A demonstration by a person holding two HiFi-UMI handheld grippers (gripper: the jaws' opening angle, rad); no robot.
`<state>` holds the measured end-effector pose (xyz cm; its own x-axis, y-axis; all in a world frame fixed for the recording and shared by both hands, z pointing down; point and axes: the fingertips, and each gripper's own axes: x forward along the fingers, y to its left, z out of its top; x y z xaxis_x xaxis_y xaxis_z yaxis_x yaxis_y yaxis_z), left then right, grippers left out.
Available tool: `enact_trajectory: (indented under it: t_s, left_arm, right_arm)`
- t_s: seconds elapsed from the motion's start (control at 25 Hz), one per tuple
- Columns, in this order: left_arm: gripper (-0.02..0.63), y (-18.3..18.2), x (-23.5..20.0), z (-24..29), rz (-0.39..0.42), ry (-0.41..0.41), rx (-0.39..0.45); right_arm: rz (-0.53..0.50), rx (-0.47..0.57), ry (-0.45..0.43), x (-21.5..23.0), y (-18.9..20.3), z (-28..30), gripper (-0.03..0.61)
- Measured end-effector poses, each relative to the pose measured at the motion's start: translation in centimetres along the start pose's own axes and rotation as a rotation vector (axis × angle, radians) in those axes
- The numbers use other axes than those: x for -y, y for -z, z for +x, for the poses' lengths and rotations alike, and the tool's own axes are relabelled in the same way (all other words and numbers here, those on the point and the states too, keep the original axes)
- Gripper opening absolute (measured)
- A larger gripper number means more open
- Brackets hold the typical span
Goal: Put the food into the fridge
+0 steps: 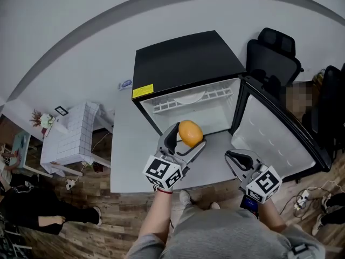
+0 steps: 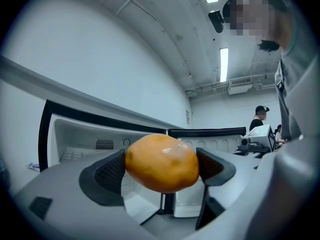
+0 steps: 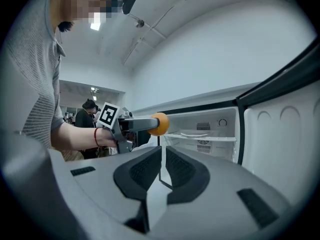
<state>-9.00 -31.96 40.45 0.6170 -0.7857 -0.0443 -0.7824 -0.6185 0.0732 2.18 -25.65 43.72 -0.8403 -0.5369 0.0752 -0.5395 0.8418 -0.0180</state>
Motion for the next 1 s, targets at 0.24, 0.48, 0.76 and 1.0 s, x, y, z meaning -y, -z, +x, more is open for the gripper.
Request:
enact_trajectory:
  t_s: [0.24,0.48,0.76,1.0]
  left_arm:
    - [0.457,0.1,-2.7,2.2,0.038,-0.013,0.012]
    - [0.457,0.6,-6.0,3.6,0.076,-0.087,-0.009]
    - [0.457,1.5,-9.9,5.7,0.116,-0.241,-0.174]
    - [0.458,0.4,-11.2,8.1,0.149,-0.279,-0.227]
  right_arm:
    - [-0.017,-0.016,0.004,1.2,0.3,2.1,0.015]
    - [-0.045,0.001,0.023,3.5,0.1,4.4,0.015]
    - [-0.04,0.002,0.019,4.8,-0.1,6.6,0.015]
    - [-0.032,-0.001,0.012,5.1,0.4,7.8,0.015]
